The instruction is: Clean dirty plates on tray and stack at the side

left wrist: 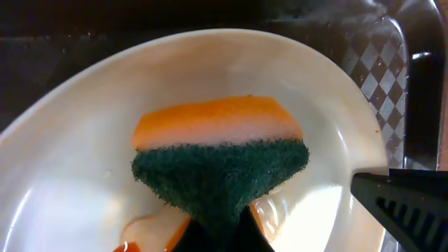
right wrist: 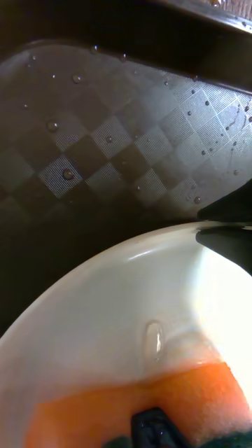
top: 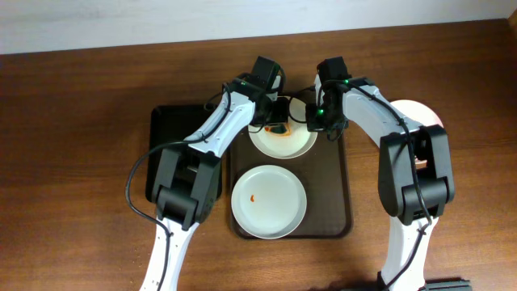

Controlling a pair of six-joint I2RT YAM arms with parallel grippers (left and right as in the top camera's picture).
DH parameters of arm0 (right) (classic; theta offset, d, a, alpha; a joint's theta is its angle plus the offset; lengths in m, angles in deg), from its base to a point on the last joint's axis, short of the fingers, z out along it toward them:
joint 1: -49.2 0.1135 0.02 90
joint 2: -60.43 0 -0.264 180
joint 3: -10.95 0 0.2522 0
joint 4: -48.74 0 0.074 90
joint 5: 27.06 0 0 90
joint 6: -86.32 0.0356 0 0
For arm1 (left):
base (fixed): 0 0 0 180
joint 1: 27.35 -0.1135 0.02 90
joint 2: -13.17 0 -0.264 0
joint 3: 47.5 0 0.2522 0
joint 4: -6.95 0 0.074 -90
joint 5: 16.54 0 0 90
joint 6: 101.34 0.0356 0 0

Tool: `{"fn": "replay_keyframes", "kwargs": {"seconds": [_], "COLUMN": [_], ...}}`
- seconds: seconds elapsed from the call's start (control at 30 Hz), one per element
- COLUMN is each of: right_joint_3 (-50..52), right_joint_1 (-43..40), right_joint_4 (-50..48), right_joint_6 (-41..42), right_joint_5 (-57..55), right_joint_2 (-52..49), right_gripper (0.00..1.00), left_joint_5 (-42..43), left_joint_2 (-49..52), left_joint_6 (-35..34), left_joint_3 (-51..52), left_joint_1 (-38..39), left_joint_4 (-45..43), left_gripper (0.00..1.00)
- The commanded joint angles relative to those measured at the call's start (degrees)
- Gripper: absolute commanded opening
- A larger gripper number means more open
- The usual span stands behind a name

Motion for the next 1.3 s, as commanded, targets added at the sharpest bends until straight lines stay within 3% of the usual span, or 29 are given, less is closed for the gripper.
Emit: {"fn": "replay_keyframes", "kwargs": {"seconds": [0.0, 0.17, 0.3, 0.4, 0.53, 0.8, 0.93, 1.03, 1.17, 1.27], "right_joint_3": [0.8, 0.8, 0.8, 0.8, 0.8, 0.8, 0.7, 0.7, 0.7, 0.7], "right_joint_1": [-0.2, -0.2, -0.2, -0.2, -0.2, -0.7, -1.2, -1.4, -1.4, -1.4], "right_joint_4": [1.7, 2.3, 3.3, 4.0, 5.3, 6.0, 6.1, 6.5, 6.5, 6.4], "right_joint_6": [-0.5, -0.4, -0.4, -0.4, 1.6, 1.7, 1.5, 1.5, 1.5, 1.5], "right_joint_5": [-1.4, -1.4, -1.4, -1.4, -3.8, -4.4, -4.4, -4.4, -4.4, -4.4], "right_joint_2": [-1.0, -1.0, -1.0, -1.0, -1.0, -1.0, -1.0, -1.0, -1.0, -1.0], "right_gripper": [0.04, 0.04, 0.04, 0.04, 0.04, 0.04, 0.04, 0.04, 0.04, 0.04], "left_joint_5": [-5.6, -25.0, -32.6, -45.4, -51.3, -49.3, -31.7, -13.4, -14.2, -17.0], "left_joint_2": [2.0, 2.0, 2.0, 2.0, 2.0, 2.0, 2.0, 1.9, 1.9, 1.9], "left_joint_6": [-0.6, 6.8, 7.0, 6.9, 6.3, -0.9, 0.6, 10.5, 15.6, 15.5], "left_joint_3": [-0.3, -0.4, -0.9, -1.1, -4.7, -25.3, -41.2, -41.4, -35.5, -28.0], "left_joint_1": [0.0, 0.0, 0.7, 1.7, 2.9, 0.1, -8.2, -14.9, -18.8, -18.9], "left_joint_4": [2.5, 10.3, 12.1, 14.4, 19.6, 39.6, 54.8, 54.7, 54.7, 54.6], "left_gripper": [0.0, 0.0, 0.0, 0.0, 0.0, 0.0, 0.0, 0.0, 0.0, 0.0]}}
